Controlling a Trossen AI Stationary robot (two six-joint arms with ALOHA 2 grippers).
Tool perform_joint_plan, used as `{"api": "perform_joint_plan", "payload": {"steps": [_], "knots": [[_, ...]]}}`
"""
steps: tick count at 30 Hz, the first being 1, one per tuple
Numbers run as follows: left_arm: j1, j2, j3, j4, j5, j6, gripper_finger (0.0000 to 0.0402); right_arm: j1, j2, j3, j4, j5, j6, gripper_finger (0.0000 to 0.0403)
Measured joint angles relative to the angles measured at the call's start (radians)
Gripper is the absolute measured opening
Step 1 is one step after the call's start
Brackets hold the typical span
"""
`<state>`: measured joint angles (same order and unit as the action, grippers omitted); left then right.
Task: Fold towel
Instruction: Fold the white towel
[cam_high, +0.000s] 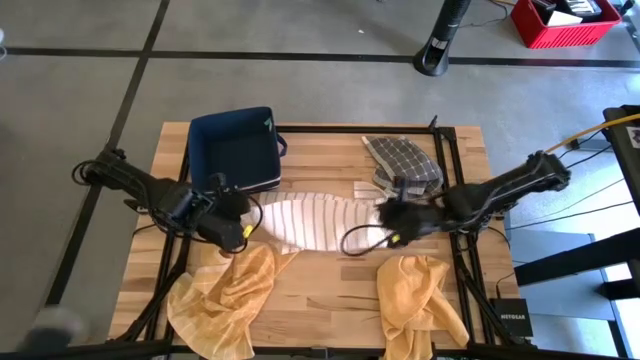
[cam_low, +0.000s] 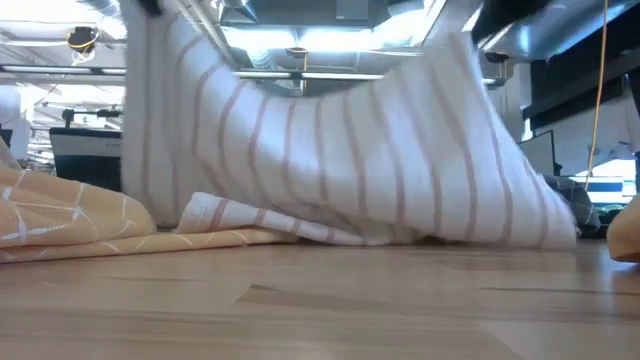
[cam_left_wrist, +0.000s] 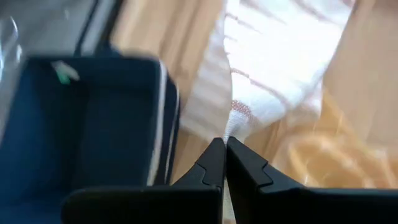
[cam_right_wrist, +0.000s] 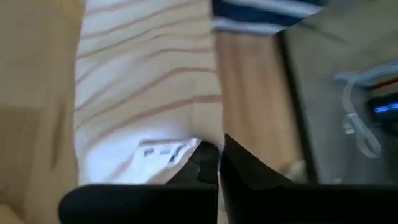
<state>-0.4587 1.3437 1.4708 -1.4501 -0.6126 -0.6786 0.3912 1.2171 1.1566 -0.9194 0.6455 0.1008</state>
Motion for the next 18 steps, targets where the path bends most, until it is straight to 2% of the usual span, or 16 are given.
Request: {"api": "perform_joint_plan", "payload": {"steps": [5,10,15,18], "knots": [[0.0,0.001,0.136,0.082,-0.144,0.164,0.0,0.015,-0.037,0.232,-0.152,0.154,-0.012,0.0004],[0.0,0.0,0.24,0.208,-0.34,0.363,0.0,0.014,-0.044,0.417,-0.177,0.293,-0.099,0.0004],[0.015,0.0,0.286,0.319,-0.554,0.576,0.0,0.014,-0.046,0.528,-0.175,0.441,-0.175,0.0003],[0.063,-0.002,0.288,0.379,-0.605,0.689,0.0,-0.005,-0.048,0.556,-0.175,0.516,-0.22,0.0004]]}}
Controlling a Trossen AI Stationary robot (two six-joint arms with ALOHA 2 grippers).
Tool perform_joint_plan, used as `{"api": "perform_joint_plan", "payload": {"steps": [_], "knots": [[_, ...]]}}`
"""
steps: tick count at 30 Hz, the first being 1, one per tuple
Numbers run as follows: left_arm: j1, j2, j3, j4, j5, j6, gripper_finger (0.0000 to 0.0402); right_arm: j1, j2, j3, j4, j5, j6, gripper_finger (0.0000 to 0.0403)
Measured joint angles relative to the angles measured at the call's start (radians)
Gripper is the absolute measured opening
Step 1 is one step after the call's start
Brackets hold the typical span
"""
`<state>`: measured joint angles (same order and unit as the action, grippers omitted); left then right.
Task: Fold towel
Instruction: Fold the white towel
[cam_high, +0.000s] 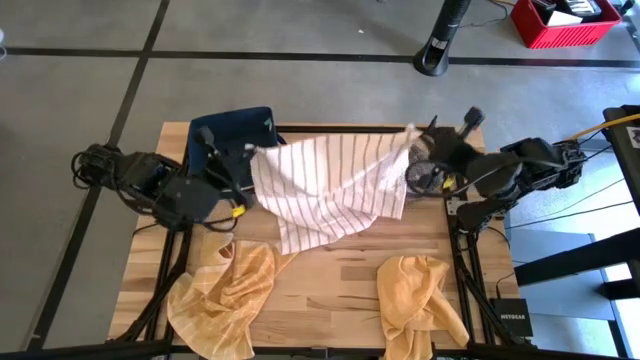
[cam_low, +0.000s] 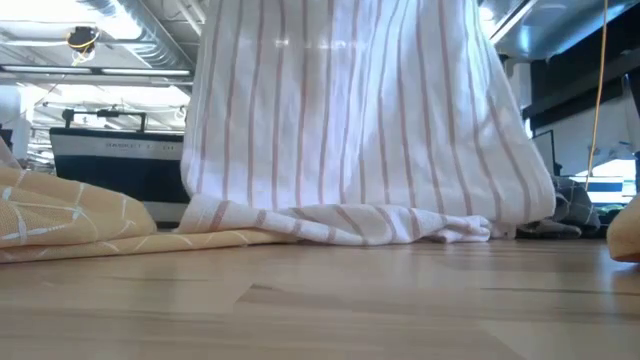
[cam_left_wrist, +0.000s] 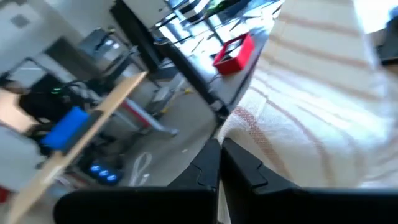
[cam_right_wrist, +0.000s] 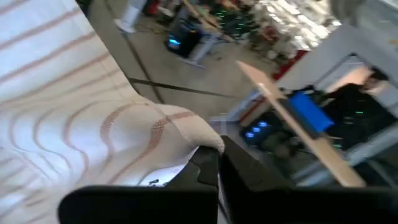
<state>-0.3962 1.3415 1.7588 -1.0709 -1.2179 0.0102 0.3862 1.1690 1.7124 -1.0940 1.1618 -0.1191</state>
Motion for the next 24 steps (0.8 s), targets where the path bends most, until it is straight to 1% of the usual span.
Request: {"api": "perform_joint_plan", "payload": {"steps": [4,8,12,17,19,21,24], "knots": [[0.108,0.0,0.0,0.023,0.0,0.102,0.0,-0.102,-0.004,0.004,-0.002,0.005,-0.049,0.0005],[0.239,0.0,0.0,0.075,0.0,0.206,0.0,-0.248,-0.002,0.004,0.013,-0.035,-0.117,0.0006],[0.346,-0.003,0.0,0.223,0.016,0.375,0.0,-0.396,-0.002,0.004,0.079,-0.127,-0.196,0.0007],[0.466,-0.003,0.0,0.451,0.102,0.537,0.0,-0.56,-0.003,0.004,0.183,-0.22,-0.283,0.0007],[0.503,-0.003,0.0,0.534,0.128,0.575,0.0,-0.612,-0.002,0.004,0.228,-0.24,-0.308,0.0007],[0.518,-0.003,0.0,0.597,0.158,0.59,0.0,-0.638,-0.003,0.004,0.266,-0.256,-0.319,0.0007],[0.481,-0.011,0.0,0.656,0.233,0.588,0.0,-0.623,-0.02,0.005,0.285,-0.304,-0.324,0.0007]]}}
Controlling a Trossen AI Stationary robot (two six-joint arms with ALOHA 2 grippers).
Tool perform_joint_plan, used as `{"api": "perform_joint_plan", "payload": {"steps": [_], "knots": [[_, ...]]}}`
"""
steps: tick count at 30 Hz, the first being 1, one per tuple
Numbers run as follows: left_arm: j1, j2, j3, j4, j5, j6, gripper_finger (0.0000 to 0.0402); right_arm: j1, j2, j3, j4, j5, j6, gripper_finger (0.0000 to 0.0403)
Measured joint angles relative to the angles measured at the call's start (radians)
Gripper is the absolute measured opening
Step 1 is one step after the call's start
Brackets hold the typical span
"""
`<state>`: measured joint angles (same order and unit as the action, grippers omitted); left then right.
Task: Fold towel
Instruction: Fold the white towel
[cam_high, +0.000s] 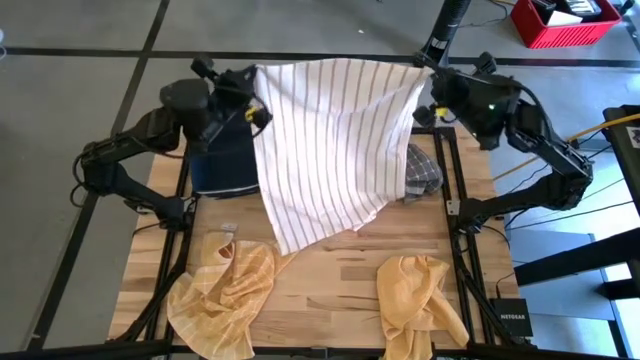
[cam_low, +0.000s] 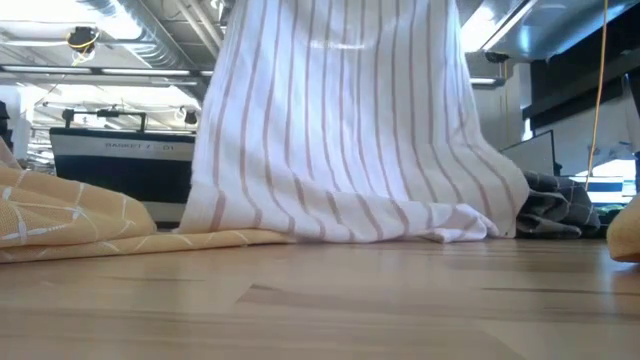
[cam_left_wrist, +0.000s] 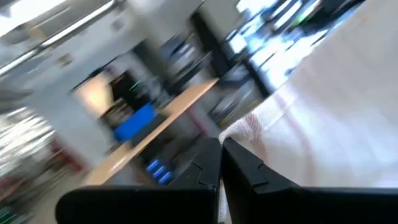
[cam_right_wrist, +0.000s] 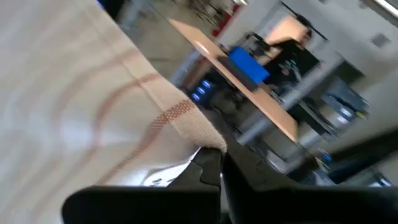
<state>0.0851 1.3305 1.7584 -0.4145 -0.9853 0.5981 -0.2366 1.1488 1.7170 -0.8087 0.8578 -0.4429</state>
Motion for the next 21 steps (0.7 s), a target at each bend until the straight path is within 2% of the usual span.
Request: {"api": "perform_joint_plan", "payload": {"steps": [5,11,15,21], "knots": [[-0.154,-0.024,0.016,-0.003,0.112,-0.064,0.0,0.142,-0.009,0.083,-0.101,-0.064,0.136,0.0007],[-0.39,-0.048,0.024,-0.04,0.136,-0.168,0.0,0.398,0.0,0.191,-0.226,-0.159,0.376,0.0007],[-0.555,-0.054,0.024,-0.04,0.141,-0.248,0.0,0.565,0.006,0.202,-0.222,-0.22,0.461,0.0007],[-0.761,-0.053,0.024,0.029,0.16,-0.289,0.0,0.795,0.028,0.202,-0.123,-0.229,0.486,0.0007]]}}
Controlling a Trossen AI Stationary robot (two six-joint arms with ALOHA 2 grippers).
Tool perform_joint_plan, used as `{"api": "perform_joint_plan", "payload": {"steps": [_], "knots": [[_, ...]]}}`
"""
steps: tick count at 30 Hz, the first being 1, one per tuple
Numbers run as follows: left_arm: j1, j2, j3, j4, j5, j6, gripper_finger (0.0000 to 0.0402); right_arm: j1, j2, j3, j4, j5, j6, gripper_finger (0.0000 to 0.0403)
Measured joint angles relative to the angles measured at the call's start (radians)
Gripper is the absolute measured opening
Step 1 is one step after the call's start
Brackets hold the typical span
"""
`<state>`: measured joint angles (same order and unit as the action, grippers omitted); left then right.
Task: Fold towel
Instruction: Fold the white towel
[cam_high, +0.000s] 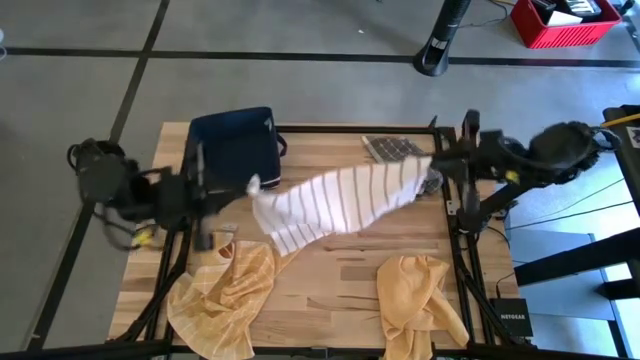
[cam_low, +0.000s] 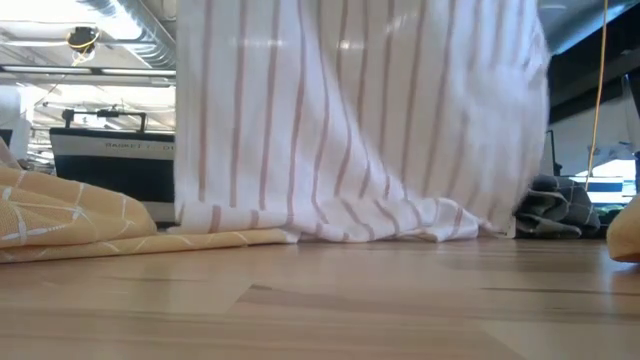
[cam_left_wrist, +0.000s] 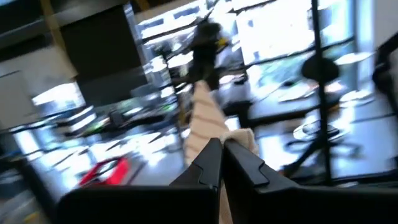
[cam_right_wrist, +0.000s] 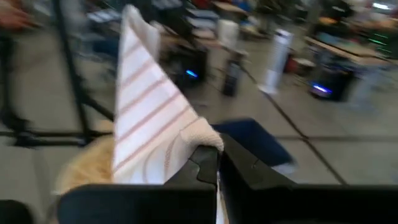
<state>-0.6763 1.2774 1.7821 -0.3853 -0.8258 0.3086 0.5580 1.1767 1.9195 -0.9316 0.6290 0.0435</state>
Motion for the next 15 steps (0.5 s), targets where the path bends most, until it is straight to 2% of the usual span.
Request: {"api": "perform_joint_plan", "payload": {"steps": [3,7,11,15], "knots": [[-0.082,0.0,0.0,0.134,0.035,0.059,0.0,0.098,0.023,0.027,0.103,0.007,-0.06,0.0007],[-0.162,0.005,0.0,0.383,0.047,0.235,0.0,0.205,0.084,0.124,0.266,0.044,-0.218,0.0007],[-0.177,0.004,0.0,0.569,0.045,0.418,0.0,0.263,0.166,0.27,0.36,0.197,-0.409,0.0007],[-0.17,0.0,0.0,0.685,0.034,0.574,0.0,0.259,0.244,0.416,0.403,0.365,-0.602,0.0007]]}}
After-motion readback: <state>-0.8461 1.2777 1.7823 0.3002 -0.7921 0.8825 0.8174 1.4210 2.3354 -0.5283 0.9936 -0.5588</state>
